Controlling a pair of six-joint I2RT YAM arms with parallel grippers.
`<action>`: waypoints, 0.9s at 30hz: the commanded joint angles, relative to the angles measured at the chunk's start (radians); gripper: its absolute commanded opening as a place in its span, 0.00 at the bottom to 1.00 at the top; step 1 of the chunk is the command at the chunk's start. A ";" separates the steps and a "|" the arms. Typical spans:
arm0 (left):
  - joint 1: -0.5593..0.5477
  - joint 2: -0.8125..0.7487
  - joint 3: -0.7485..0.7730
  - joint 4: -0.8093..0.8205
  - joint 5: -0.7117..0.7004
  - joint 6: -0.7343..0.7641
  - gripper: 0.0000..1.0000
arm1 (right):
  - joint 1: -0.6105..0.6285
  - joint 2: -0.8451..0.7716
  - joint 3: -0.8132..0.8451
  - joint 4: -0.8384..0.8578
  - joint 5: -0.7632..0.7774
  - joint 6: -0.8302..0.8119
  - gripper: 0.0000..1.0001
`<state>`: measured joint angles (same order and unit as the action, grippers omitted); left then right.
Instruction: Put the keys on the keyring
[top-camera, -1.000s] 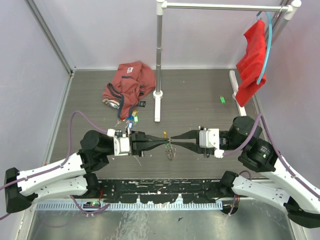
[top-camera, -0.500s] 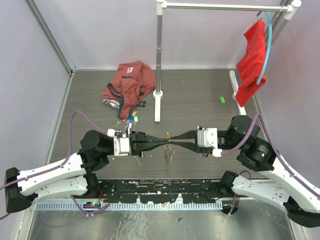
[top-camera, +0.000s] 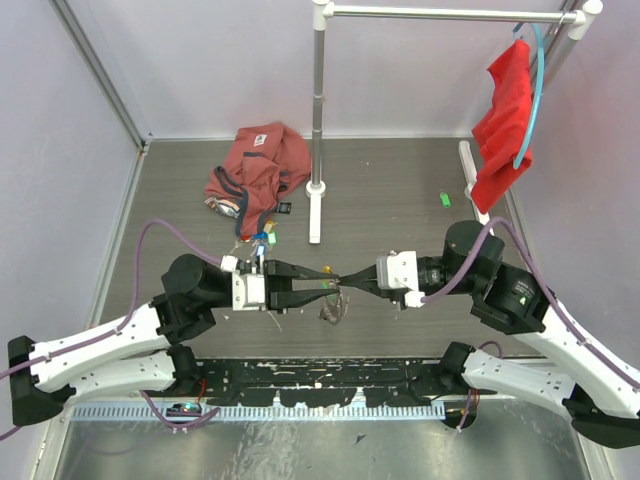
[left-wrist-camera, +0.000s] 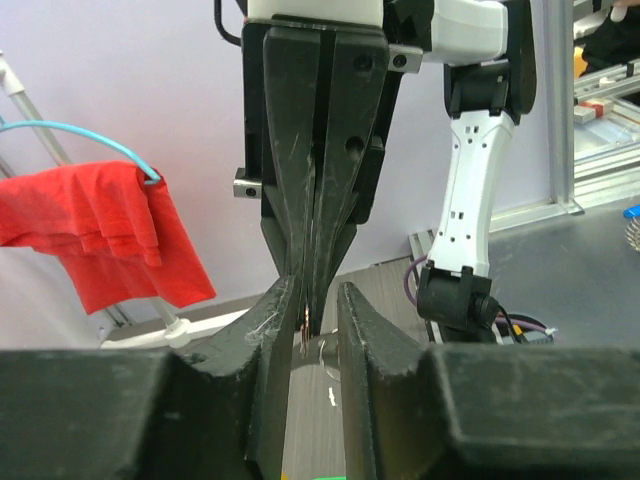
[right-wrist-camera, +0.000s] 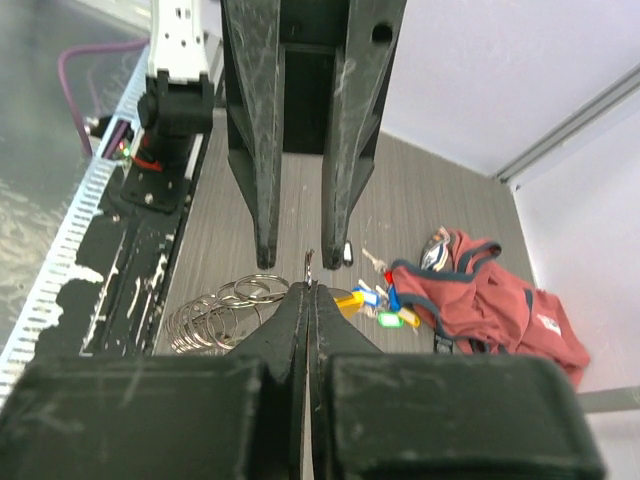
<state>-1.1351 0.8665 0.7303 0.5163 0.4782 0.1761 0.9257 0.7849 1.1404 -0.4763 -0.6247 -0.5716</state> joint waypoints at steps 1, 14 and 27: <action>-0.003 -0.020 0.089 -0.189 0.006 0.073 0.32 | 0.002 0.008 0.075 -0.096 0.064 -0.074 0.01; -0.003 -0.002 0.171 -0.429 -0.049 0.183 0.34 | 0.003 0.010 0.102 -0.158 0.113 -0.112 0.01; -0.003 0.039 0.175 -0.400 -0.058 0.180 0.34 | 0.002 0.009 0.098 -0.142 0.083 -0.110 0.01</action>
<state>-1.1351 0.8997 0.8715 0.0986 0.4343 0.3470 0.9257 0.8051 1.1957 -0.6792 -0.5220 -0.6769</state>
